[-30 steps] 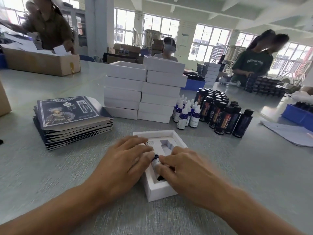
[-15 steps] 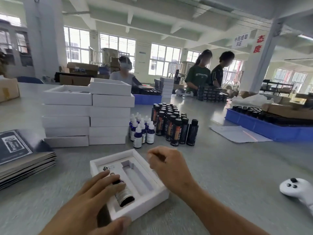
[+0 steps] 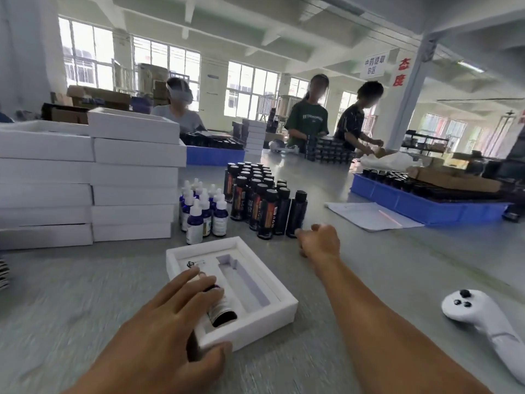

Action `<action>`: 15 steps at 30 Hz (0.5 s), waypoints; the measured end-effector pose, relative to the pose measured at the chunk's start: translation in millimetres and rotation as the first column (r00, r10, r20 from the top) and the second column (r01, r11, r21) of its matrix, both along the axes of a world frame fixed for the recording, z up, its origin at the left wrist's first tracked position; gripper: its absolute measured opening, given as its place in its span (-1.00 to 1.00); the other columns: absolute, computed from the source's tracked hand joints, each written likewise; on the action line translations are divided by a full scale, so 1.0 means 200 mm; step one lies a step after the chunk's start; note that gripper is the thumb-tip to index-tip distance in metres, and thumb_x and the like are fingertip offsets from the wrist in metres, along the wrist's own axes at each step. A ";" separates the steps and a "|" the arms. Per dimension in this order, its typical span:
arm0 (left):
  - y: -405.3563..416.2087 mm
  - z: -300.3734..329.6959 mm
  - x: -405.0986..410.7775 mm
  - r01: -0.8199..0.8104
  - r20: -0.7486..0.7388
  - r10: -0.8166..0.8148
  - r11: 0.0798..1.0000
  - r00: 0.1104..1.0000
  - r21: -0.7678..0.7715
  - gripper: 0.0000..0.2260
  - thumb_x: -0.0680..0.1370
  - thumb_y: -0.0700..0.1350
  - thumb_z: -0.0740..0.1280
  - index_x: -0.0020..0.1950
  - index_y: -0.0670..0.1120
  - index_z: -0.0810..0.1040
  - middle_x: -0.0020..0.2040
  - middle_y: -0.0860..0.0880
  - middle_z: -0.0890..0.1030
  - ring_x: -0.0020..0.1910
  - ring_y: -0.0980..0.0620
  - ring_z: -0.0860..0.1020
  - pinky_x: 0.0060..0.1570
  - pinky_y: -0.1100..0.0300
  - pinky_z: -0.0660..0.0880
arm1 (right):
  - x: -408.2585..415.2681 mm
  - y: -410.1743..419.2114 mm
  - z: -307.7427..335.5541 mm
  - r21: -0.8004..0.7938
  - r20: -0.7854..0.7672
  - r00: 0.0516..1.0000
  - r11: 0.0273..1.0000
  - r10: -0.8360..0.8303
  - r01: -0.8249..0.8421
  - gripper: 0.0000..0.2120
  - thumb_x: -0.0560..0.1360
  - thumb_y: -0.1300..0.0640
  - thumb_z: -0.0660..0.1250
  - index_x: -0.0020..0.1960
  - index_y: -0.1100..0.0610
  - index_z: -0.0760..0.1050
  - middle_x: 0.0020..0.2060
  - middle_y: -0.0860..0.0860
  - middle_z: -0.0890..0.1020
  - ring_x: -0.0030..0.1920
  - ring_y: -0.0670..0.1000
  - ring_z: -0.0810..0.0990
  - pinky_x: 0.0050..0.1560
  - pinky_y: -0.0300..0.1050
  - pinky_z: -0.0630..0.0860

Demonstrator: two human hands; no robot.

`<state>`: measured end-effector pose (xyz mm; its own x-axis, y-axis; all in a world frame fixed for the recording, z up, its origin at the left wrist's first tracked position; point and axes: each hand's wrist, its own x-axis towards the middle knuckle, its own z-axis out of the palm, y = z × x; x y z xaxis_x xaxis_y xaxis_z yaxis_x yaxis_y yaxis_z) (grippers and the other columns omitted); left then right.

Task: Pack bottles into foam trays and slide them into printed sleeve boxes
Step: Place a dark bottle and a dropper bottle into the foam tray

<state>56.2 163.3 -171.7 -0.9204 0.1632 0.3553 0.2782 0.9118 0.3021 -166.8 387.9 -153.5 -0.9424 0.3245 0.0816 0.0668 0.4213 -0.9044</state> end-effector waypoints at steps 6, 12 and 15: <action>0.00 -0.01 -0.05 0.088 -0.214 -0.101 0.994 0.972 -0.067 -0.38 0.51 0.43 -0.02 0.22 0.08 0.60 0.28 0.18 0.55 0.33 0.15 0.35 -0.08 0.02 0.60 | -0.17 0.00 -0.02 0.198 -0.038 0.999 0.980 0.026 -0.018 -0.45 0.37 0.05 0.47 0.31 0.15 0.44 -0.02 0.02 0.61 -0.02 0.15 0.67 0.04 0.07 0.62; -0.01 -0.04 -0.07 0.082 -0.244 -0.106 0.991 0.964 -0.106 -0.40 0.52 0.42 0.00 0.24 0.08 0.59 0.30 0.15 0.54 0.34 0.12 0.36 -0.10 -0.08 0.61 | -0.23 0.00 -0.08 0.281 -0.104 0.994 0.960 0.035 -0.004 -0.78 0.42 0.02 0.43 0.03 0.02 0.51 -0.15 -0.05 0.57 -0.15 0.02 0.53 -0.15 -0.11 0.42; 0.00 -0.03 -0.06 0.072 -0.208 -0.096 0.990 0.973 -0.121 -0.45 0.48 0.39 0.11 0.24 0.09 0.58 0.31 0.16 0.53 0.34 0.13 0.36 -0.07 0.02 0.62 | -0.21 0.00 -0.08 0.273 -0.104 0.994 0.962 0.032 -0.003 -0.84 0.45 0.03 0.43 -0.01 0.00 0.51 -0.16 -0.03 0.59 -0.15 0.05 0.56 -0.12 -0.10 0.46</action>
<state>44.4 163.0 -178.1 -0.8070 0.2863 0.5166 0.4019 0.9071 0.1252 -208.4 388.5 -169.8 -0.9288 0.2595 0.2643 -0.0332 0.6523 -0.7572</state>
